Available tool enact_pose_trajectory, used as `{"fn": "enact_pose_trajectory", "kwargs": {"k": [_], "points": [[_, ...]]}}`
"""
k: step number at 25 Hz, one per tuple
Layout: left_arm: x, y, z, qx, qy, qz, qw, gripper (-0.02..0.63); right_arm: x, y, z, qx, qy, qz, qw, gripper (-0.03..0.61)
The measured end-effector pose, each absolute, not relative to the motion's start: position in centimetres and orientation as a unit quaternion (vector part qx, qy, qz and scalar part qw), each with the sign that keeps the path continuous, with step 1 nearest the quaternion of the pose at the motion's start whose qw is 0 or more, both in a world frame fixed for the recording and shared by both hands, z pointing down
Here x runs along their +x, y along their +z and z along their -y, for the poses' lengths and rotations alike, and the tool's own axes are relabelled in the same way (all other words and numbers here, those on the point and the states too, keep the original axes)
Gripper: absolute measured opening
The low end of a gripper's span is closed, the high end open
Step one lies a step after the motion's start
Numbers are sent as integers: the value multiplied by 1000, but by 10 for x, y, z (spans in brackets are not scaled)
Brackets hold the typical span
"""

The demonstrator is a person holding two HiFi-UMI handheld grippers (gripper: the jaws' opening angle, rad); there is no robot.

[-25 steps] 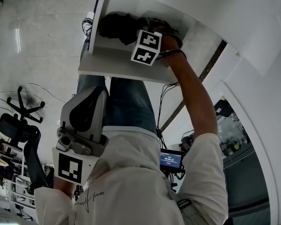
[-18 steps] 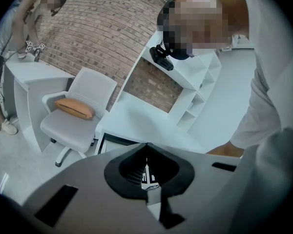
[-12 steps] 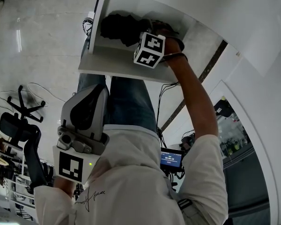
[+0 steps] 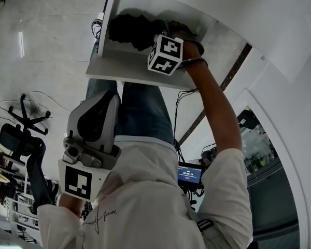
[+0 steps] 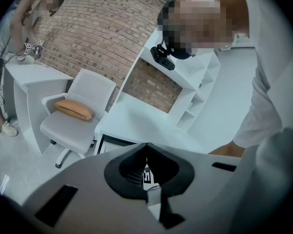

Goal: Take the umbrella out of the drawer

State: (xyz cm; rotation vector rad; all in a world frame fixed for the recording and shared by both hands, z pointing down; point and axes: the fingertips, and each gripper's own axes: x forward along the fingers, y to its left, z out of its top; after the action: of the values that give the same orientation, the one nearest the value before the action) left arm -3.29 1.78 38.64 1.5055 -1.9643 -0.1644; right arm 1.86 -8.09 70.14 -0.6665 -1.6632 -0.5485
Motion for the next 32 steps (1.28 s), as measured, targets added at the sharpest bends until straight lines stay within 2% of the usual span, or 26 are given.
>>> {"fn": "enact_pose_trajectory", "kwargs": {"k": [32], "points": [[-24,355,-17,567,-80,760,309,15,21,666,78,-271,-230,735,577,233]]}}
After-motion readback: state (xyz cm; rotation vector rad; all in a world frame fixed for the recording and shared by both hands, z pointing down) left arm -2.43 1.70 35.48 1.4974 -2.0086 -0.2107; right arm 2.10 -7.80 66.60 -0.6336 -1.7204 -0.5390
